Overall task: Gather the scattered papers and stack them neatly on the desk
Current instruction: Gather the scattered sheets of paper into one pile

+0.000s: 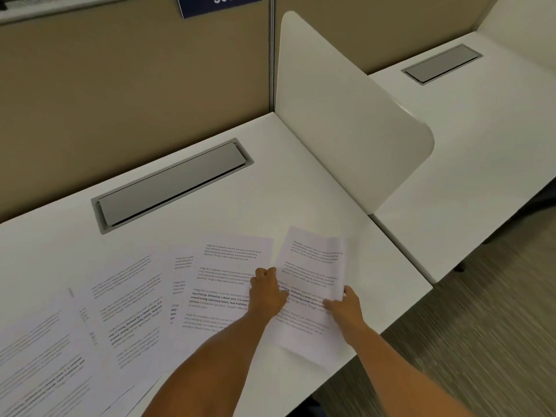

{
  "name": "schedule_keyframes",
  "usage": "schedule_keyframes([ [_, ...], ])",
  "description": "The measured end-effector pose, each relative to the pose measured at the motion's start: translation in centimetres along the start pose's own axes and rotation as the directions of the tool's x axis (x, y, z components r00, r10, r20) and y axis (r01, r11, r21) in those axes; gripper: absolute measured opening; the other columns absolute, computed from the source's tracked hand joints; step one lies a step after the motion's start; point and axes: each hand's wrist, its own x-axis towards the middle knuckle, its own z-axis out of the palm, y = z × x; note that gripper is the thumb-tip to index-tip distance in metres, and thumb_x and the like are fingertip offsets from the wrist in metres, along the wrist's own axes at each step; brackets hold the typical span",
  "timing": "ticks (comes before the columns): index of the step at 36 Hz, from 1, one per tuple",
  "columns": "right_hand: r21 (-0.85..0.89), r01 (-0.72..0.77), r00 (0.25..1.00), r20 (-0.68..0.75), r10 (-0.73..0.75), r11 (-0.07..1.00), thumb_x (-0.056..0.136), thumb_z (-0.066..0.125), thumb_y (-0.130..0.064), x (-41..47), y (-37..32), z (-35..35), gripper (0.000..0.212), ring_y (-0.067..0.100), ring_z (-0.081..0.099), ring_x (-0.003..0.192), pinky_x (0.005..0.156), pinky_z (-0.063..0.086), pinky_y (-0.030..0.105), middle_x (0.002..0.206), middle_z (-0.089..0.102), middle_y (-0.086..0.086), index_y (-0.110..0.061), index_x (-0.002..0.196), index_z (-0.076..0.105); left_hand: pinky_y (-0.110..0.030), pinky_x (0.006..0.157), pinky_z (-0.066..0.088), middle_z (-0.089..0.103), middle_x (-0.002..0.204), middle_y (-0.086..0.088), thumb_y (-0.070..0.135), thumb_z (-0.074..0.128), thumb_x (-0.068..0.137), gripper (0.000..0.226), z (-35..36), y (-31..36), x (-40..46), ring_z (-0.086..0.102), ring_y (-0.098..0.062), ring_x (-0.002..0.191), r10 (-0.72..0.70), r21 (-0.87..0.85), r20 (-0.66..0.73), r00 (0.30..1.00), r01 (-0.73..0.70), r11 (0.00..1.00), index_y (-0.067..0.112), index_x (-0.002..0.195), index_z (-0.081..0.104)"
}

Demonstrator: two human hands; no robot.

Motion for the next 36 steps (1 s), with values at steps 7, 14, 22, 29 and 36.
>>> schedule_keyframes([
  [7, 0.138, -0.031, 0.991, 0.131, 0.013, 0.990, 0.089, 0.068, 0.001, -0.2, 0.1, -1.0, 0.048, 0.029, 0.070, 0.103, 0.084, 0.061, 0.049, 0.121, 0.069, 0.007, -0.017, 0.131, 0.054, -0.046, 0.109, 0.037, 0.047, 0.145, -0.014, 0.057, 0.055, 0.090, 0.076, -1.3, -0.2, 0.2, 0.041, -0.033, 0.134, -0.061, -0.143, -0.041, 0.997, 0.054, 0.988, 0.012, 0.147, 0.032],
  [14, 0.217, -0.051, 0.984, 0.179, 0.012, 0.975, 0.086, 0.072, 0.003, -0.7, -0.2, -0.9, 0.051, 0.032, 0.071, 0.104, 0.083, 0.061, 0.051, 0.122, 0.071, 0.010, -0.014, 0.131, 0.056, -0.032, 0.098, 0.045, 0.060, 0.131, -0.009, 0.027, 0.069, 0.090, 0.054, -2.9, -0.8, -0.2, 0.057, -0.025, 0.122, -0.052, -0.450, -0.056, 0.997, 0.022, 0.893, 0.007, 0.136, 0.048],
  [22, 0.204, -0.041, 0.985, 0.171, 0.005, 0.978, 0.091, 0.068, -0.005, -1.6, -0.9, 1.8, 0.040, 0.031, 0.070, 0.103, 0.090, 0.057, 0.056, 0.121, 0.070, 0.008, -0.015, 0.128, 0.056, -0.028, 0.093, 0.048, 0.063, 0.123, 0.000, 0.019, 0.071, 0.088, 0.043, -5.7, -3.7, -1.8, 0.060, -0.017, 0.108, -0.088, -0.550, -0.110, 0.990, 0.013, 0.835, 0.005, 0.126, 0.058],
  [29, 0.012, 0.005, 0.998, 0.070, -0.006, 1.000, 0.091, 0.060, -0.011, -3.8, -1.1, 7.7, 0.020, 0.027, 0.068, 0.094, 0.078, 0.060, 0.043, 0.106, 0.071, 0.008, -0.014, 0.110, 0.064, -0.038, 0.109, 0.043, 0.056, 0.138, -0.013, 0.027, 0.068, 0.090, 0.056, -7.6, -7.4, -2.9, 0.053, -0.028, 0.128, -0.191, -0.520, -0.139, 0.972, 0.093, 0.849, 0.004, 0.137, 0.050],
  [36, -0.152, 0.048, 0.999, -0.006, -0.050, 0.987, 0.092, 0.053, -0.003, -5.2, -1.7, 12.6, 0.020, 0.026, 0.063, 0.092, 0.075, 0.051, 0.033, 0.108, 0.066, 0.011, -0.011, 0.109, 0.057, -0.033, 0.108, 0.038, 0.052, 0.143, -0.012, 0.027, 0.063, 0.093, 0.058, -8.7, -10.6, -3.8, 0.048, -0.027, 0.133, -0.267, -0.553, -0.168, 0.949, 0.133, 0.823, 0.004, 0.143, 0.044],
])
